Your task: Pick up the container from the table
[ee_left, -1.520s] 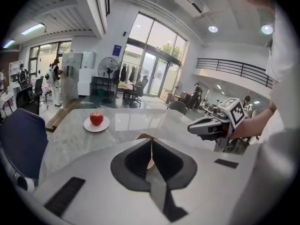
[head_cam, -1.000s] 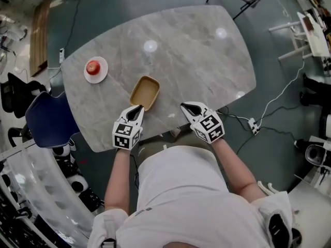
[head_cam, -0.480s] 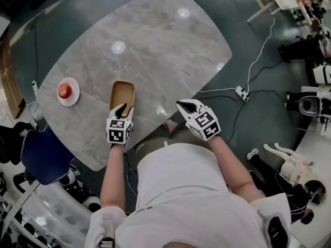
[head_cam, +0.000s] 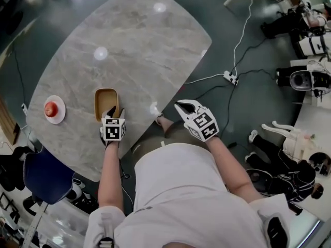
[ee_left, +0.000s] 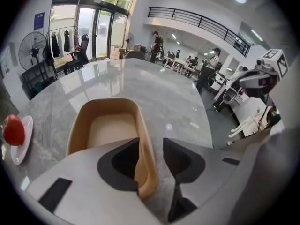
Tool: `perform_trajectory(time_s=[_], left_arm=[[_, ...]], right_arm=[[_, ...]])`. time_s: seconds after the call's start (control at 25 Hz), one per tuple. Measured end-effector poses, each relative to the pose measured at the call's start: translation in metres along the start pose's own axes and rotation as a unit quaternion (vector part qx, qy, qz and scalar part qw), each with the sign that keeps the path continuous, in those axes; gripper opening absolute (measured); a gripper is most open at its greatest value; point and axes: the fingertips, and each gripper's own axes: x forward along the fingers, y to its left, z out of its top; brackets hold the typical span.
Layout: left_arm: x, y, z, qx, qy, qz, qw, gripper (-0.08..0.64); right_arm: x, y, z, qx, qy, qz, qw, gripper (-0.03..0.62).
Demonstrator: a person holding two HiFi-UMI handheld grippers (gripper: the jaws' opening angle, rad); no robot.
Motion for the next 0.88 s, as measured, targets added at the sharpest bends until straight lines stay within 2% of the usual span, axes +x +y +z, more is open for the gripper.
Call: perform_trajectory(time_s=[0.24,0.36,0.72,0.88], left_arm=[[0.007,0.005,-0.003,0.034,0.028,0.035,0.9984,0.139],[0.006,0.007,-0.003,0.033,0.030,0.041,0.9982,0.091],[0.003,0.008,-0.001,0.026,0.030,0.034,0.9986,0.078],[-0.006,0.007,0.001,0.021,0.022,0.043,0.9986,0.044]], right_arm=[[-0.010,-0.007,-0.011,0.013,0.001,-0.017,1.000,0.012],[-0.012,-0.009,-0.012,0.016,0.000,-0.021,1.000,0.012],[-0.009,-0.009,0.002,0.006,-0.008,-0.015,1.000,0.012],[-0.009,-0.008,0.012,-0.005,-0.014,-0.008,1.000,0.012]])
